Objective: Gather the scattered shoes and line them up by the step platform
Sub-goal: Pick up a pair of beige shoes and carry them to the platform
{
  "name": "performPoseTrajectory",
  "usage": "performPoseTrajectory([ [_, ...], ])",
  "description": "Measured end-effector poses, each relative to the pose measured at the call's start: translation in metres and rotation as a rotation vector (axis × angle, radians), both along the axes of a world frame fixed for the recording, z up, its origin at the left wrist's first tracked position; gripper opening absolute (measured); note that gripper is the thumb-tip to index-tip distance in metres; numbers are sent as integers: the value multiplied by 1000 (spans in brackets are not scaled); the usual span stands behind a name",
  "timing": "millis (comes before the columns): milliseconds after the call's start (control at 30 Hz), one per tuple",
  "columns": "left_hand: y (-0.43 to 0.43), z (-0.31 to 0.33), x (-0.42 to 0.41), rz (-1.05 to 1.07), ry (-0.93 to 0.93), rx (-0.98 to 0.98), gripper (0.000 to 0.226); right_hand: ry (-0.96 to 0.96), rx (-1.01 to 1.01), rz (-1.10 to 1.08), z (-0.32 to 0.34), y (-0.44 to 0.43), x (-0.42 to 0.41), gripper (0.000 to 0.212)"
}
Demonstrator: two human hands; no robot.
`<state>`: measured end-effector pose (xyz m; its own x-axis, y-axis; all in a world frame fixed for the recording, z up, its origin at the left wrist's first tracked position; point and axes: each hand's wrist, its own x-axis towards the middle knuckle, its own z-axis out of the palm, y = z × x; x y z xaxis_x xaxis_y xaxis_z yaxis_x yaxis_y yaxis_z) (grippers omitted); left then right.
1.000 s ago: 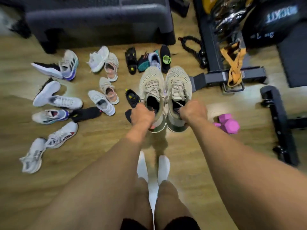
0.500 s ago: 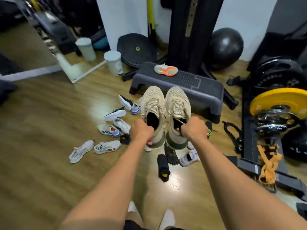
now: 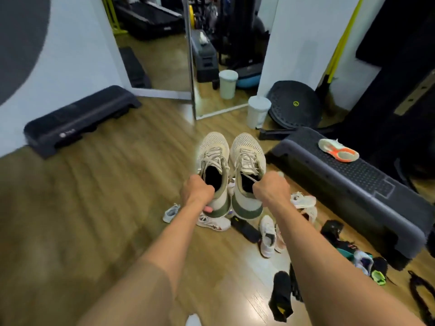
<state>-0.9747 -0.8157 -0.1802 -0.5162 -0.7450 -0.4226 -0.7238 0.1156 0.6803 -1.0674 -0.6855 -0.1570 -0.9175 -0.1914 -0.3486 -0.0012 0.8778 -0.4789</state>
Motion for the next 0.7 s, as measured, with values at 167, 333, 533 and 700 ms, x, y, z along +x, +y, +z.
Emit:
performPoseTrajectory([
  [167,-114,-1,12,125,-24,-19,28,43,6,139,1,-120,2,22],
  [333,-214,-10,5,236,-45,-16,33,39,40,285,-2,-228,-19,14],
  [533,-314,-14,-7,418,-63,28,33,17,11,461,-15,-358,-54,21],
  [700,-406,-15,-9,523,-73,54,33,49,40,598,-15,-472,-68,20],
])
